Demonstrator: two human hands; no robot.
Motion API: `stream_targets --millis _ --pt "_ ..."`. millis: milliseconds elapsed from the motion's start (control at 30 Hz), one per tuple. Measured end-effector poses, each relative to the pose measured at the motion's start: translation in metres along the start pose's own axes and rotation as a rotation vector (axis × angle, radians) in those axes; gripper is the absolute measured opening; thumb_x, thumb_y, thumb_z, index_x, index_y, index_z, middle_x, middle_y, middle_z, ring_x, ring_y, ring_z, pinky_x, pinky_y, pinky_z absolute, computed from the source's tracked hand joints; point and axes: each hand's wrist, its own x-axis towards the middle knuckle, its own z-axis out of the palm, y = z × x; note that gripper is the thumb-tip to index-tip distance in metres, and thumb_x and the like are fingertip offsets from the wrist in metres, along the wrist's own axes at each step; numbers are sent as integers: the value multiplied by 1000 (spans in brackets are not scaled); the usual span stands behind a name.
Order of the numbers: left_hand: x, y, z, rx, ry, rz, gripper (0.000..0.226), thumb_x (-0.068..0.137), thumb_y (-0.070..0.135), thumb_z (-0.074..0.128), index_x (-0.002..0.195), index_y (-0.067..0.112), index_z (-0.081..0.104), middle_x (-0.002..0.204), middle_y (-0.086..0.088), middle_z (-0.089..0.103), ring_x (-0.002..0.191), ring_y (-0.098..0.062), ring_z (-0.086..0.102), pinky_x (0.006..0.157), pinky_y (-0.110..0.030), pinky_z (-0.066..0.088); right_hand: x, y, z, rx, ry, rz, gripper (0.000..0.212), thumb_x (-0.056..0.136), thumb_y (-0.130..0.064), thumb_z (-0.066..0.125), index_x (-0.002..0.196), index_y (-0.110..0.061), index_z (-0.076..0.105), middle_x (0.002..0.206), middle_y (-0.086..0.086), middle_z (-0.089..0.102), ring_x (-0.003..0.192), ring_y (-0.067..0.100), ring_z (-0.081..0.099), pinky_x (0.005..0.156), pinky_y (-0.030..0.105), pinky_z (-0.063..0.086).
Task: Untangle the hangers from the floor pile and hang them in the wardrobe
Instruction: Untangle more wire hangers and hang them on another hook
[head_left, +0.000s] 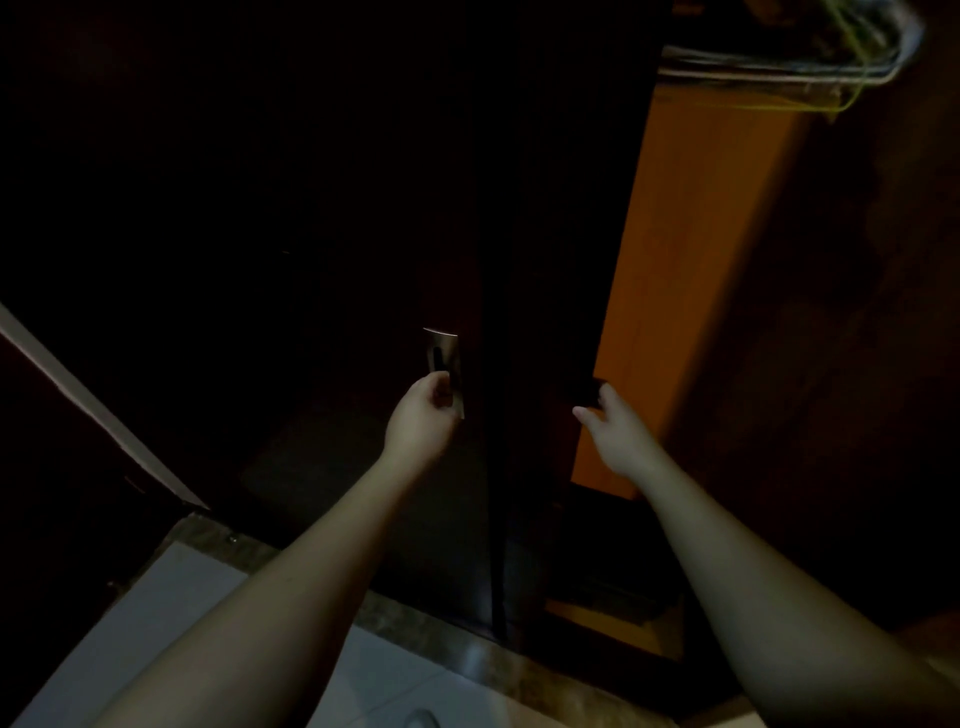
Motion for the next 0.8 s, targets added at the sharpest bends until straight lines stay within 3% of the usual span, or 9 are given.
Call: stream_targets --millis 167,433,600,700,800 --pt "-11 14 17 -15 -26 6 52 91 10 62 140 23 49 131 4 58 114 -8 57 83 -22 51 -17 11 -14 32 62 20 44 103 -24 46 143 -9 40 145 8 46 136 24 40 98 22 28" --pt "-31 38 50 -5 -79 68 46 92 15 62 136 25 51 122 10 60 103 2 57 75 -15 48 -38 33 -43 62 135 61 48 104 -23 42 148 -6 33 149 9 40 138 24 36 94 18 23" --pt "-42 52 69 13 -138 89 48 93 13 61 137 27 49 123 12 60 97 10 56 66 -9 47 -48 50 -59 41 179 73 33 102 -30 46 131 -13 50 129 8 46 119 25 50 101 36 39" --pt "-49 63 80 14 -169 99 51 93 10 60 139 27 47 113 20 56 90 18 52 64 -5 46 -50 63 -70 59 186 88 30 102 -30 47 127 -15 52 118 3 49 104 16 52 89 29 42" --pt "-56 74 90 13 -199 110 49 93 11 60 138 26 47 111 20 55 91 16 53 65 -5 47 -55 71 -81 66 182 105 13 102 -27 46 114 -21 50 91 -8 54 81 4 55 64 12 37"
